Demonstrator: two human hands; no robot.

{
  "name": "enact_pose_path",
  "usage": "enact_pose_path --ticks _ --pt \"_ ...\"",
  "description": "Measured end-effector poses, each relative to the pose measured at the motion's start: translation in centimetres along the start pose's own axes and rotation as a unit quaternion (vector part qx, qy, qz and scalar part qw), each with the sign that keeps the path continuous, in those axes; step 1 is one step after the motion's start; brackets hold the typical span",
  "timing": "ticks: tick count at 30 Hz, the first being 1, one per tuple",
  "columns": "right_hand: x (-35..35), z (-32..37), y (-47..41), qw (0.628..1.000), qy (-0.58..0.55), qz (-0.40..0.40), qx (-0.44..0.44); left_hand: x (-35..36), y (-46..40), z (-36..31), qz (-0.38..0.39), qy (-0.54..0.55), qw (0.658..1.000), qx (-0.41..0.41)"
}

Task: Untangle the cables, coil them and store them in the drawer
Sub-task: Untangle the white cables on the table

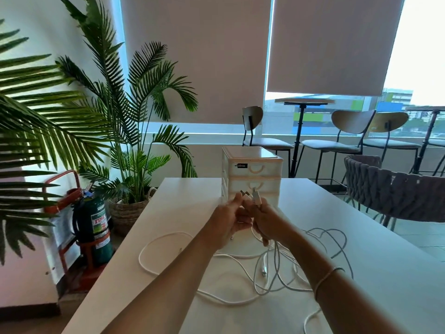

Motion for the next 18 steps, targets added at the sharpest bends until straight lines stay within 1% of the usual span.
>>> enact_pose_path --ticks 2,4,6,8,9,13,18 --pt "-0.2 0.5 0.0 0.995 0.093 -0.009 -0.021 0.7 0.1 0.4 0.01 -0.037 0.999 -0.006" --pt "0.6 1.1 0.0 0.988 0.14 0.01 -0.057 0.8 -0.1 0.7 -0.013 -0.059 0.998 -0.006" --pt "1.3 1.2 0.2 0.982 0.18 0.015 -0.06 0.6 -0.4 1.0 -0.05 -0.024 0.998 -0.018" --pt "1.2 1.3 0.2 0.975 0.216 -0.007 -0.053 0.6 -0.6 1.0 -0.066 0.004 0.998 -0.012" --pt "1.2 1.4 0.2 0.974 0.22 -0.013 -0.05 0.5 -0.7 1.0 -0.076 0.014 0.997 -0.005" --pt "1.4 2.3 0.7 0.978 0.201 -0.012 -0.059 -0.7 -0.5 0.6 -0.163 0.049 0.985 0.01" --pt "1.4 2.3 1.0 0.989 0.14 -0.013 -0.049 -1.1 -0.2 -0.1 -0.214 0.095 0.972 0.012"
Point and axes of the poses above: each hand's wrist, its own y-axis away from the middle knuckle, its own x-axis out of the palm, z = x × y, the point moved 8 cm from there along -y, towards the middle knuckle, and after that the axes turned 1 degree about -y, right-handed, at the moved point
